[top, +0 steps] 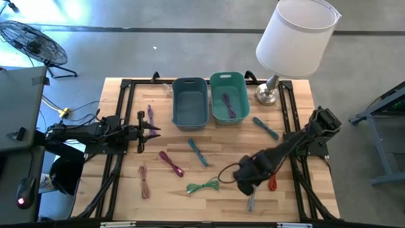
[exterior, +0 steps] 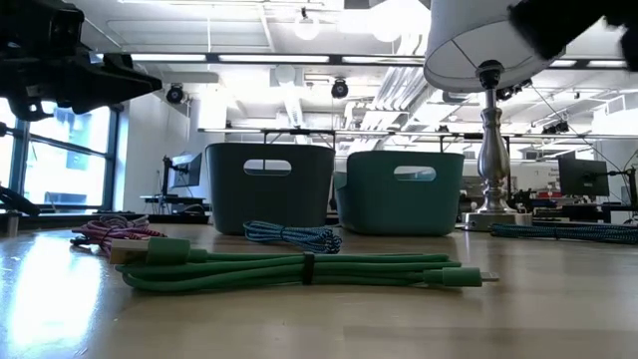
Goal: Pick & Place USB Port
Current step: Put the black and white charger cable into the blue bin
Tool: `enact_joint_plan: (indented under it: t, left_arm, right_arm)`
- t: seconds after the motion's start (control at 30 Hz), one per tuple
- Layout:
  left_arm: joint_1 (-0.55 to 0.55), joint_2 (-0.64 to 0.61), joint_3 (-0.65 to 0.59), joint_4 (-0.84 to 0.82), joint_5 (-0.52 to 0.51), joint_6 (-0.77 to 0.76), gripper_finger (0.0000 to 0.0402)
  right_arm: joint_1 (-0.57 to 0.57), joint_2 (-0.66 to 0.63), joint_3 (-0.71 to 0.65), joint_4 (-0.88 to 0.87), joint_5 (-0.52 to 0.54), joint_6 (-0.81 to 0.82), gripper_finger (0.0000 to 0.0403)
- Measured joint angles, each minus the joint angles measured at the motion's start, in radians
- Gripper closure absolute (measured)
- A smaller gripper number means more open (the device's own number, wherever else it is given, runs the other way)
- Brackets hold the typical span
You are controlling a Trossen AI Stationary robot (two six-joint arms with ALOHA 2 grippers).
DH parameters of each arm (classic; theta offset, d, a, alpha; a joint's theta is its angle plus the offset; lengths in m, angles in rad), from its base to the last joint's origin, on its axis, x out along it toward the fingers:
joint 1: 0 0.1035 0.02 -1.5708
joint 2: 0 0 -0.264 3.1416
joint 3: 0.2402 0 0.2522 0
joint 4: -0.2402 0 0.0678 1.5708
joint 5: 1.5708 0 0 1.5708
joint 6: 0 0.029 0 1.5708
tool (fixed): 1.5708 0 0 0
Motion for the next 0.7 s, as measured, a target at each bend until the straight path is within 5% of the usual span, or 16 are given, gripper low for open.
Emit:
enact_joint_plan:
  t: [0.3, 0.7]
  left_arm:
    - [0.000, 0.000, 0.002, -0.015, 0.028, -0.031, 0.0286]
    - [0.000, 0.000, 0.002, -0.014, 0.075, -0.158, 0.0286]
  right_arm:
    - [0.087, 0.000, 0.009, 0.283, 0.109, 0.209, 0.0401]
    - [0.182, 0.000, -0.043, 0.308, 0.087, 0.503, 0.0343]
